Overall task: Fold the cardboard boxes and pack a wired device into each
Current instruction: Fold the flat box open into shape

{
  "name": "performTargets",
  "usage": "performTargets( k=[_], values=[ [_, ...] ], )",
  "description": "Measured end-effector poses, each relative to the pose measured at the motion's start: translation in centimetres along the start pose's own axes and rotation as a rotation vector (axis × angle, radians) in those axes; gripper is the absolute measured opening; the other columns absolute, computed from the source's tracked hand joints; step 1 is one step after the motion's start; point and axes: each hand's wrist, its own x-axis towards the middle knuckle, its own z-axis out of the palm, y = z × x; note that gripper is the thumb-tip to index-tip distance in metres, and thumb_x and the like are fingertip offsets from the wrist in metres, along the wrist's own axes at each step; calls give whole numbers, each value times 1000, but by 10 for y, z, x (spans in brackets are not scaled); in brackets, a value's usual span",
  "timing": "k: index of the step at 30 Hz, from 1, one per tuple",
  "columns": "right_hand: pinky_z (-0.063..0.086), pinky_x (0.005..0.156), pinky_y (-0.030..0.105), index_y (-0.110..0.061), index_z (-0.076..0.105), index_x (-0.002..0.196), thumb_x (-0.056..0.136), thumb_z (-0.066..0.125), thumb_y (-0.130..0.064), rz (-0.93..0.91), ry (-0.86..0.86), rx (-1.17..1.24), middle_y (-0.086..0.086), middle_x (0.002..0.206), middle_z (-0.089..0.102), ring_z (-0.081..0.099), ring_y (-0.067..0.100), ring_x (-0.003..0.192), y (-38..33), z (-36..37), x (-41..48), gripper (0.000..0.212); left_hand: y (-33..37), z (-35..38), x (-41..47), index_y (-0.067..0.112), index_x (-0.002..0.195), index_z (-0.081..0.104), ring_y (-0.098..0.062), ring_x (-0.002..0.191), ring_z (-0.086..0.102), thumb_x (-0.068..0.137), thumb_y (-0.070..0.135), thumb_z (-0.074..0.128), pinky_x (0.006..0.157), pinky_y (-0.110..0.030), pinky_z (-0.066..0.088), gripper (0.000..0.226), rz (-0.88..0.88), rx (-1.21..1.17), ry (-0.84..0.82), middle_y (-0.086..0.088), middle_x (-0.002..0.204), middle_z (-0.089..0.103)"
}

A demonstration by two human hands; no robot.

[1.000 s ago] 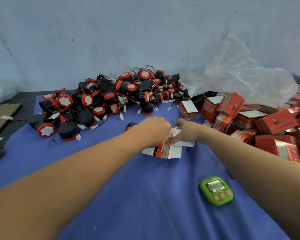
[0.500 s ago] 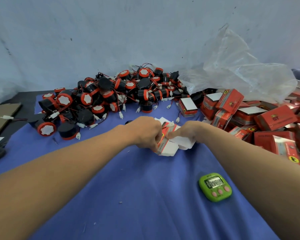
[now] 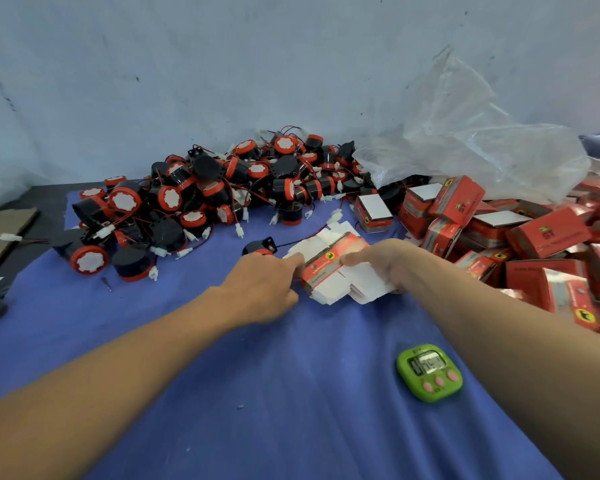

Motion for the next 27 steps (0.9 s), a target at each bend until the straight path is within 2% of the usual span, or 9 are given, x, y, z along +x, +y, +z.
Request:
performTargets(
  k=[3, 5, 9, 13, 16, 19, 21, 24, 27],
  values=[
    [59, 56, 52, -3, 65, 104, 82, 84, -1, 3, -45, 82, 18, 89, 76, 74, 34, 73, 3, -4, -1, 29, 3, 5, -1, 26, 101, 58, -16, 62, 51, 99, 32, 46, 51, -29, 28, 13, -42, 258, 80, 7, 71, 51],
    [58, 49, 49, -4, 67, 99, 85, 83, -6, -44, -71, 8, 16, 80, 78, 75, 32, 60, 7, -11, -3, 21, -4, 3, 2, 23, 97, 58, -17, 61, 49, 100, 28, 47, 51, -29, 24, 12, -140, 288, 94, 7, 73, 51],
    [61, 59, 39, -7, 74, 100, 85, 83, -13, -232, -47, -148, 12, 91, 80, 78, 24, 71, 13, -25, -8, 19, -14, 3, 5, 22, 99, 49, -20, 66, 51, 95, 27, 56, 52, -31, 29, 10, -327, 27, 12, 4, 77, 49],
    [61, 53, 42, -7, 73, 98, 70, 89, -18, -244, -32, 29, 9, 86, 80, 78, 26, 68, 15, -23, -11, 35, 0, 8, 6, 29, 80, 63, -18, 72, 62, 93, 30, 62, 57, -31, 44, 13, -262, -394, -126, 3, 80, 66],
    [59, 51, 48, -8, 69, 98, 81, 83, -10, -171, -1, 257, 11, 76, 78, 75, 30, 57, 14, -13, -9, 22, 16, 2, 4, 25, 67, 69, -13, 69, 63, 83, 33, 60, 60, -33, 51, 20, -123, -541, -136, 11, 69, 68],
    [52, 38, 27, -13, 67, 100, 88, 81, -28, -169, 64, 233, -1, 57, 72, 68, 16, 42, 16, -7, -4, 24, 29, 0, 0, 17, 59, 60, -19, 61, 54, 79, 41, 47, 55, -38, 44, 33, 202, -152, 73, 1, 64, 59],
    [43, 33, 22, -21, 68, 75, 77, 90, -41, -61, 79, 300, -4, 55, 69, 61, 15, 35, 15, -5, -7, 30, 34, 0, -2, 16, 57, 52, -22, 59, 42, 84, 36, 47, 57, -38, 36, 35, 372, 105, 202, 2, 60, 47],
    [38, 34, 18, -21, 62, 60, 76, 89, -49, 6, 92, 330, -6, 50, 65, 54, 14, 30, 16, 1, -7, 42, 42, 10, -7, 18, 68, 63, -21, 74, 34, 95, 32, 46, 71, -36, 28, 35, 457, 420, 201, 1, 72, 55],
    [42, 37, 17, -19, 63, 69, 86, 79, -48, -21, 54, 365, -3, 47, 63, 56, 14, 30, 20, 14, -6, 38, 59, 13, -15, 22, 58, 61, -23, 68, 32, 88, 22, 61, 72, -34, 38, 31, 534, 480, 365, 1, 58, 53]
  ],
)
